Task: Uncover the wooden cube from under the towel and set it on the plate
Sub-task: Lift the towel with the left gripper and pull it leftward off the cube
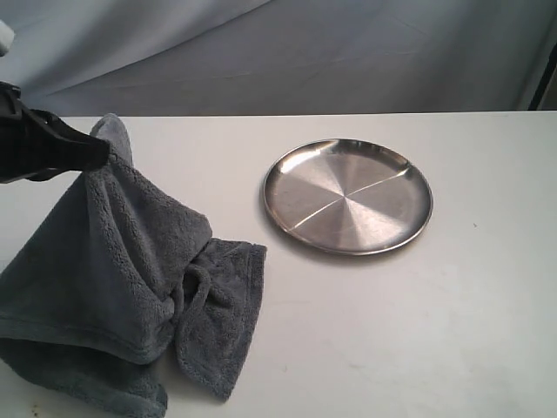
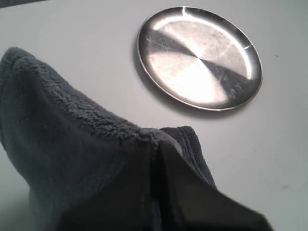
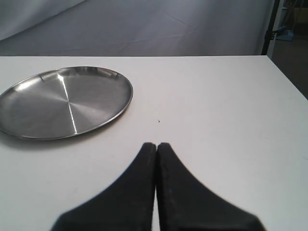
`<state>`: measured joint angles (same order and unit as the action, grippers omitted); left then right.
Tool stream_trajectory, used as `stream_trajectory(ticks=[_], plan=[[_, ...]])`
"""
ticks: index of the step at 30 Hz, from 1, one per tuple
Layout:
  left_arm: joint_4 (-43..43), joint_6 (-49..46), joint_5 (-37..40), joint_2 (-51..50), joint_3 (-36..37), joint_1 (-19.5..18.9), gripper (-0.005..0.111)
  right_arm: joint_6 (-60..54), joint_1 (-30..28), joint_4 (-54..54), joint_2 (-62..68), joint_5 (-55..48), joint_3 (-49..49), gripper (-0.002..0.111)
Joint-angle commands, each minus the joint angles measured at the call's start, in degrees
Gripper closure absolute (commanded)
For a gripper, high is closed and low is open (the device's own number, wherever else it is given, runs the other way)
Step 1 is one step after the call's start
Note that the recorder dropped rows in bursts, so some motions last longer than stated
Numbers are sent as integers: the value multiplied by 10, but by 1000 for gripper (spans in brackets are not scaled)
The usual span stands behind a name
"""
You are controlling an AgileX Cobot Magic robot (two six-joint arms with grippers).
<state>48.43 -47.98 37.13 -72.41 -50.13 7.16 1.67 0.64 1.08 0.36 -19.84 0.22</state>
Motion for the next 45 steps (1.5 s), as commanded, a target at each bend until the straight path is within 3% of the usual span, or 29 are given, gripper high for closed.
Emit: stream_trajectory(ticks=[1,17,22,35,45], plan=[[16,-5,-35,38,-2,4,107,2,3,3,-4,2,-2,108],[16,-17,-53,108,-2,4,107,2,3,3,-4,2,-2,108],[16,-17,-55,108,-2,4,107,2,3,3,-4,2,-2,108],[-24,-9,-147,110,-2,4,107,1,3,3,-4,2,-2,108],[-24,-9,-147,110,-2,4,107,2,3,3,-4,2,-2,108]])
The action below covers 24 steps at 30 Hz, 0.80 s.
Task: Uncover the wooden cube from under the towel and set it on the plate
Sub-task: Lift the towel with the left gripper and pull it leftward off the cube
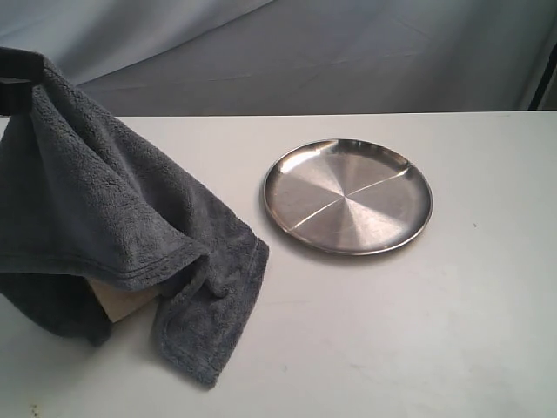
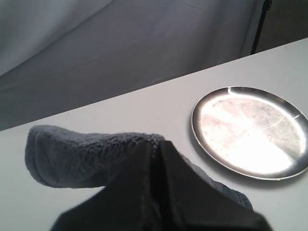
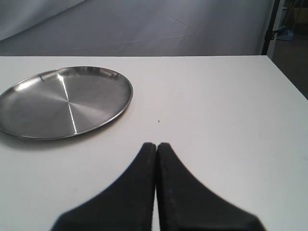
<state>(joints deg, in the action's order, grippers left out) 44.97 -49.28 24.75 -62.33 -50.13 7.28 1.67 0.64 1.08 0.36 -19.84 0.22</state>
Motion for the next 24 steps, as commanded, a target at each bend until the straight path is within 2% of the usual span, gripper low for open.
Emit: stream_trajectory(ticks=[1,6,9,17,24], plan=[[16,4,-23,10,-2,3,107,1,3,3,-4,2,-2,108],[27,1,-25,10,-2,3,107,1,3,3,-4,2,-2,108],[46,-7,-57,12,-2,3,107,1,3,3,-4,2,-2,108],[54,-7,-83,69,-2,3,107,1,3,3,-4,2,-2,108],[54,-7,-146,70,-2,3,107,1,3,3,-4,2,-2,108]])
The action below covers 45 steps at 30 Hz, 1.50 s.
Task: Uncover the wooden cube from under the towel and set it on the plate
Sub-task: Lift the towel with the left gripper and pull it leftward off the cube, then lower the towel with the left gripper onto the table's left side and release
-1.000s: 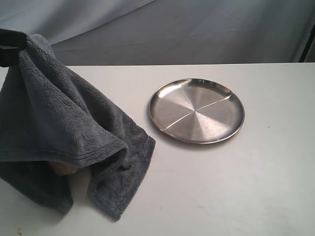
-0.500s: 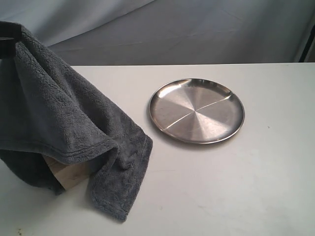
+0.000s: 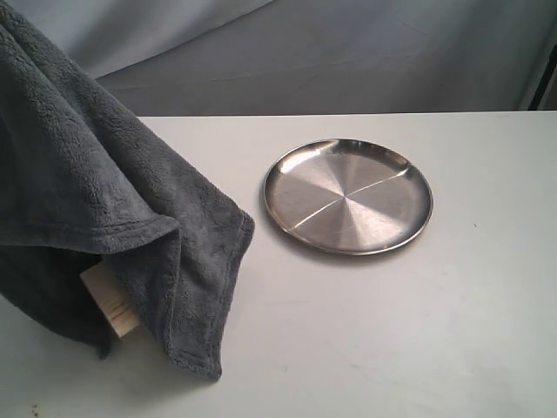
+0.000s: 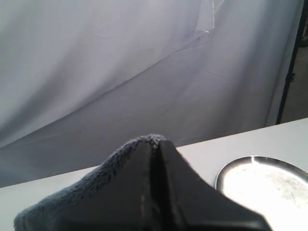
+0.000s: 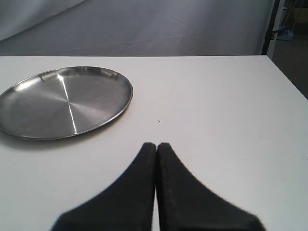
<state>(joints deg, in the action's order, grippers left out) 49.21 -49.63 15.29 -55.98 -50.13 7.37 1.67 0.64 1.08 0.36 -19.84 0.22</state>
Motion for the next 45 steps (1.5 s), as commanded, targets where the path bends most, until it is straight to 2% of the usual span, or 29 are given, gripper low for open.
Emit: stream_trajectory(ticks=[1,17,21,28,34,45], plan=[[12,-4,-58,7,-2,2,107,1,3,3,-4,2,-2,108],[12,-4,-148,7,-2,2,107,1,3,3,-4,2,-2,108],[12,-4,-200,7,-2,2,107,2,3,3,-4,2,-2,108],[8,-4,-245,7,-2,2,107,2,3,3,-4,2,-2,108],[-36,-4,-307,7,-2,2,107,1,3,3,-4,2,-2,108],[-49,-2,-305,-44,-2,2,107,1,3,3,-4,2,-2,108]])
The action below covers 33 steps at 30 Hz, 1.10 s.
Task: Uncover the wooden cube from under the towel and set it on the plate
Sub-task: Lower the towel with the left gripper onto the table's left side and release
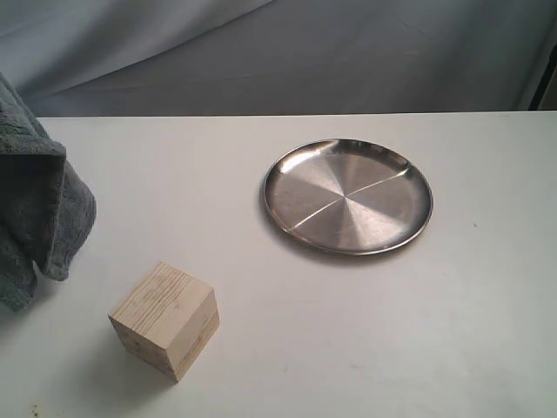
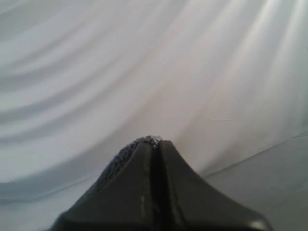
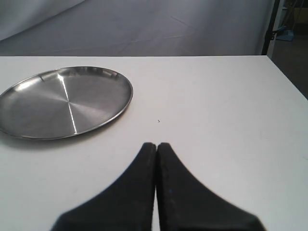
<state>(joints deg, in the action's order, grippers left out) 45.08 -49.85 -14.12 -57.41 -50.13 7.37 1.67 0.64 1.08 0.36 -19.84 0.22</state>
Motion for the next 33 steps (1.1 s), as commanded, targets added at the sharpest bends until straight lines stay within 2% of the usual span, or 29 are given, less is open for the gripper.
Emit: stream_trajectory(ticks=[1,5,8,13,16,18,33], plan=[[-8,4,-11,-40,-2,2,107,1,3,3,-4,2,-2,108],[-8,15,-26,-78,-2,2,107,1,3,3,-4,2,-2,108],[-55,85,-45,-106,-2,2,107,1,3,3,-4,2,-2,108],[-276,297,-65,-157,-2,2,107,1,3,3,-4,2,-2,108],[-373,399,-102,-187,-2,2,107,1,3,3,-4,2,-2,108],[-406,444,-120,-203,-2,2,107,1,3,3,-4,2,-2,108],[-474,453,-108,-329,13,2,107,1,3,3,-4,2,-2,108]])
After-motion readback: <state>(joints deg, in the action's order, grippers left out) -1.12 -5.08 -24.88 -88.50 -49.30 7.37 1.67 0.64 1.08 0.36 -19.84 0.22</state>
